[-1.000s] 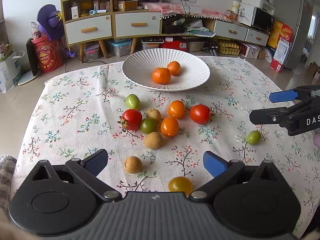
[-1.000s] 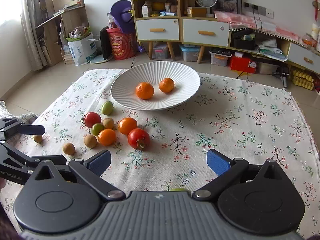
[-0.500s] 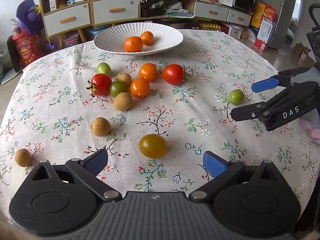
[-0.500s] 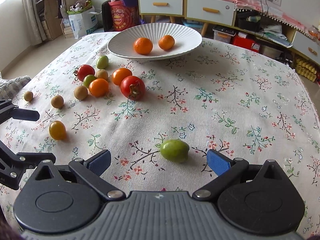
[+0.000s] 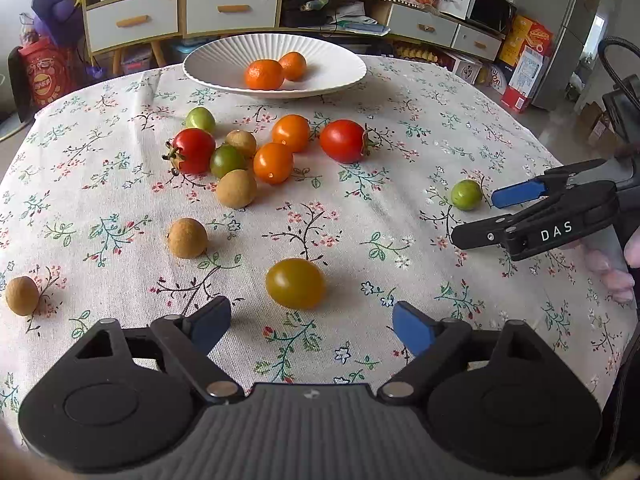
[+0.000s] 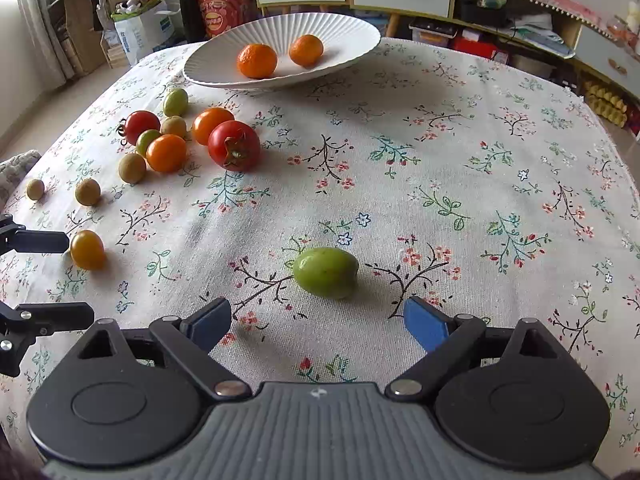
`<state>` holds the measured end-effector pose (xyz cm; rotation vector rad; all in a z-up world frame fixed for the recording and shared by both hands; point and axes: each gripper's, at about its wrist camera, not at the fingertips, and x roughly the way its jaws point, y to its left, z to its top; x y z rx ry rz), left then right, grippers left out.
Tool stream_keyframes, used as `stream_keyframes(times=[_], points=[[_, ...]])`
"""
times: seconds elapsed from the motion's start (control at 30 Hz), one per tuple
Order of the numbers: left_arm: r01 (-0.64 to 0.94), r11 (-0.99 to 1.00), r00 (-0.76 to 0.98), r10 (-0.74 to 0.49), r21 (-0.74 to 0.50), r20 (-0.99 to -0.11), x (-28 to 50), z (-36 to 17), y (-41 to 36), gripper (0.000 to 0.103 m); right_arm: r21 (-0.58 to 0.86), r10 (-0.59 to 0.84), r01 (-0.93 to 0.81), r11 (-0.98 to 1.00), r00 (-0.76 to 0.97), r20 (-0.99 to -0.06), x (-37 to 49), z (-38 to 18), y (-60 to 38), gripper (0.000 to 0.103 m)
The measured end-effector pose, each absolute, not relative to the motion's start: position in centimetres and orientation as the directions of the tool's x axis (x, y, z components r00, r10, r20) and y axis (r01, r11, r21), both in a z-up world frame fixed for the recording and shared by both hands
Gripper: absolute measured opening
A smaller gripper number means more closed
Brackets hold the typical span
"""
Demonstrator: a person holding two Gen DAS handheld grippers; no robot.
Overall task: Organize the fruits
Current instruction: 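Grasp the green tomato with the right tool while the left tool grasps a yellow tomato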
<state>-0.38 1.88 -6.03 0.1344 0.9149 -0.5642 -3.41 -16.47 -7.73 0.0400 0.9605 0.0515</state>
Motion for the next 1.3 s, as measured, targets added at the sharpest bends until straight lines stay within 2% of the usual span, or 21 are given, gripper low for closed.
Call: stream_keyframes(times=[0.23,0.57,0.73,0.93,1.1,1.17,1.23,1.3], points=[[0.513,0.846,0.471,-0.419,-0.146,-0.776,-0.19,-5.85,2.05,0.058,0.042,0.057,-0.039,0.998,0.576,-0.815,-3.23,-7.54,-16.30,0.073],[0.501,0.855,0.489,-0.409,-0.136,-0.770,0.02,-5.91,1.95,0.039,0.049,0.069,-0.050,0.998,0.588,-0.806,-2.82,-7.24,-16.42,0.051],[0.507,0.852,0.490,-0.408,-0.129,-0.770,0.11,-5.93,1.85,0.020,0.051,0.080,-0.065,0.997,0.593,-0.801,-2.86,-7.13,-16.26,0.040],[0.512,0.850,0.493,-0.411,-0.127,-0.767,0.04,-5.83,1.80,0.011,0.067,0.092,-0.064,0.996,0.592,-0.801,-2.60,-7.08,-16.54,0.030],[0.511,0.851,0.488,-0.404,-0.122,-0.773,0.13,-5.97,1.69,0.011,0.088,0.114,-0.074,0.993,0.588,-0.801,-2.49,-7.21,-16.73,0.032],[0.515,0.849,0.495,-0.406,-0.117,-0.768,0.05,-5.93,1.62,0.021,0.094,0.121,-0.076,0.993,0.589,-0.799,-2.55,-7.23,-16.68,0.034],[0.516,0.849,0.503,-0.408,-0.113,-0.762,0.08,-5.99,1.53,0.038,0.093,0.125,-0.085,0.992,0.592,-0.796,-2.58,-7.29,-16.49,0.041],[0.517,0.849,0.510,-0.404,-0.105,-0.759,0.22,-6.17,1.37,0.039,0.082,0.122,-0.093,0.992,0.595,-0.795,-2.58,-7.35,-16.26,0.043]])
